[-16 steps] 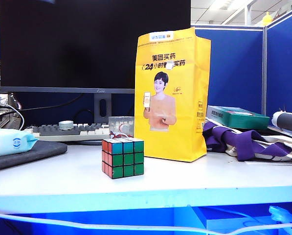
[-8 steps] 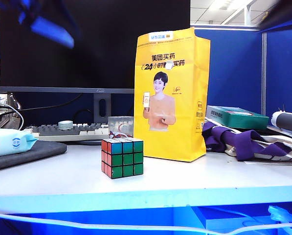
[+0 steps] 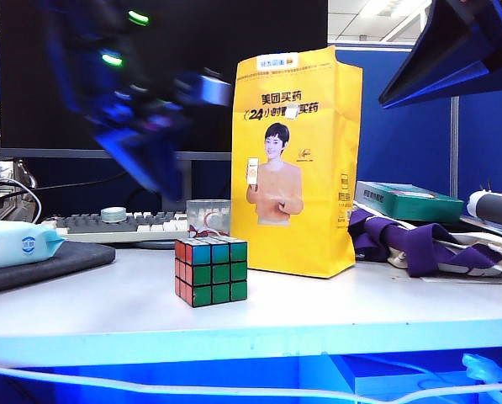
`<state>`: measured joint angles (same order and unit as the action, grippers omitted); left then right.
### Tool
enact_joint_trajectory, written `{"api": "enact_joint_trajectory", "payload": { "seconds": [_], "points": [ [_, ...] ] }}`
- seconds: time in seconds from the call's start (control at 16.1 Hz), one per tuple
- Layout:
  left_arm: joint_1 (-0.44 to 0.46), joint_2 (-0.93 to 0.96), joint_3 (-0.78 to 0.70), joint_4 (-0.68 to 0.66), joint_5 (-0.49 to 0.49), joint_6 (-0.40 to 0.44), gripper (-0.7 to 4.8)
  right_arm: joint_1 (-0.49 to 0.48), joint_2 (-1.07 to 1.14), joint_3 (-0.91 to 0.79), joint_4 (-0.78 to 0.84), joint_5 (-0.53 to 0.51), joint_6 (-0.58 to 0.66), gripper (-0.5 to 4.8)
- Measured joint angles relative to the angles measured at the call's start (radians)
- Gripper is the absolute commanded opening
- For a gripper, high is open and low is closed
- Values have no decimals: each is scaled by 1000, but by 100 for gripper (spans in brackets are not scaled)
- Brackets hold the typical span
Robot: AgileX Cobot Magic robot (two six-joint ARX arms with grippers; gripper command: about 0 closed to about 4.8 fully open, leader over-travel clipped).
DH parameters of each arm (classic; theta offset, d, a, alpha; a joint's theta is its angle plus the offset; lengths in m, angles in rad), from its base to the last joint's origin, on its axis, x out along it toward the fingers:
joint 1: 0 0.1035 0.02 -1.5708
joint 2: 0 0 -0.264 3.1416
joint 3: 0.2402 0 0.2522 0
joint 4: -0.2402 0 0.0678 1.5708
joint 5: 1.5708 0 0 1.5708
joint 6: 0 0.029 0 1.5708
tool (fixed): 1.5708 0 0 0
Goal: Pick up the Rubik's Cube and throw it into the yellow paper bag.
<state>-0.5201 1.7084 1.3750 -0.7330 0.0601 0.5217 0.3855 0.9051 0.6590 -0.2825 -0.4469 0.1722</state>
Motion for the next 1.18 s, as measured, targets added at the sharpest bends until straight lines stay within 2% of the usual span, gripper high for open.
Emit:
{"api": "enact_joint_trajectory", "payload": {
  "seconds": [0.19, 0.25, 0.31, 0.5, 0.87, 1.18],
  "points": [
    [-88, 99, 124, -119, -28, -44, 479, 0, 2, 1, -11, -3, -48, -5],
    [-117, 140, 207, -223, -36, -64, 479, 0, 7, 2, -27, -16, -65, -5],
    [-124, 159, 265, -265, -30, -90, 479, 0, 11, 2, -39, -19, -69, -5],
    [-122, 199, 371, -329, 51, -151, 479, 0, 15, 2, -53, -21, -88, -5],
    [-109, 284, 383, -388, 52, -143, 479, 0, 15, 2, -65, -73, -95, -5],
    [-109, 364, 383, -382, 22, -116, 479, 0, 15, 2, -66, -101, -96, -5]
  ]
}}
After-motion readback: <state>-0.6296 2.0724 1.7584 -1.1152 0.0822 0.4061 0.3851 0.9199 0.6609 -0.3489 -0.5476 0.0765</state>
